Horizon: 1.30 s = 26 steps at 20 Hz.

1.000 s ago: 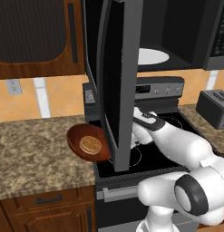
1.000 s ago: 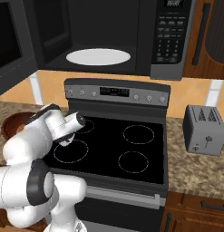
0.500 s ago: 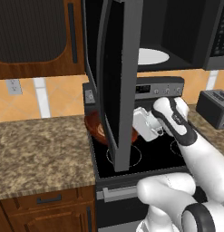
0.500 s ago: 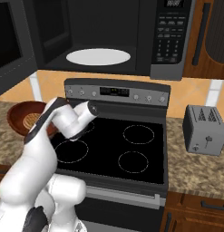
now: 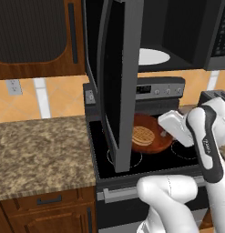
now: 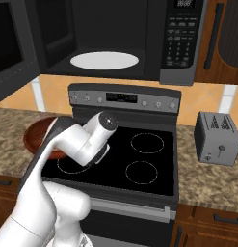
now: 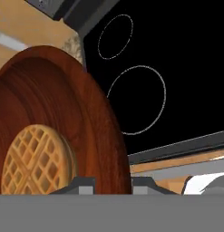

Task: Open the microwave, place the bowl with waffle inside the microwave, then close the microwave door and turn it on.

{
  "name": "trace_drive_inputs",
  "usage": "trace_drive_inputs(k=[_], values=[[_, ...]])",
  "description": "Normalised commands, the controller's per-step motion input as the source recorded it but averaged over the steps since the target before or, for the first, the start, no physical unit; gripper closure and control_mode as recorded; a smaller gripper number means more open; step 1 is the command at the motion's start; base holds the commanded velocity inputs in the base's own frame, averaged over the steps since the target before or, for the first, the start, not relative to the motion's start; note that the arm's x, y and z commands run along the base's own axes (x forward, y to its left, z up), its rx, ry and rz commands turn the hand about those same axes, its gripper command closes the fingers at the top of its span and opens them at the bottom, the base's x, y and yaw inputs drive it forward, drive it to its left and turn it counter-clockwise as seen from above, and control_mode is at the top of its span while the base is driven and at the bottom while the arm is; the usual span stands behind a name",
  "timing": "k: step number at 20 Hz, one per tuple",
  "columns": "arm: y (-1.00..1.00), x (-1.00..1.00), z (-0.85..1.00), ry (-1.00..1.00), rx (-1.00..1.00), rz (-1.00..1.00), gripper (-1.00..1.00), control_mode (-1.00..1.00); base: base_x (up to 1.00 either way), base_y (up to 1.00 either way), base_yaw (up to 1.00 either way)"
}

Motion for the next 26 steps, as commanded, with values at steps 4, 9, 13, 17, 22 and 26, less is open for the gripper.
trace_drive_inputs(k=[4, 9, 13, 17, 22, 26], values=[[-0.89, -0.18, 0.29, 0.09, -0.12, -0.51, 1.00, -1.00, 0.00, 0.00, 0.00], [-0.67, -0.02, 0.57, 0.17, -0.01, -0.61, 1.00, -1.00, 0.00, 0.00, 0.00], [-0.48, -0.18, 0.94, 0.17, 0.01, -0.40, 1.00, -1.00, 0.00, 0.00, 0.00], [-0.22, -0.42, 1.00, 0.03, 0.01, -0.19, 1.00, -1.00, 0.00, 0.00, 0.00], [-0.02, -0.50, 0.99, -0.11, 0.01, -0.09, 1.00, -1.00, 0.00, 0.00, 0.00], [0.00, -0.22, 0.95, -0.23, 0.00, -0.10, 1.00, -1.00, 0.00, 0.00, 0.00]])
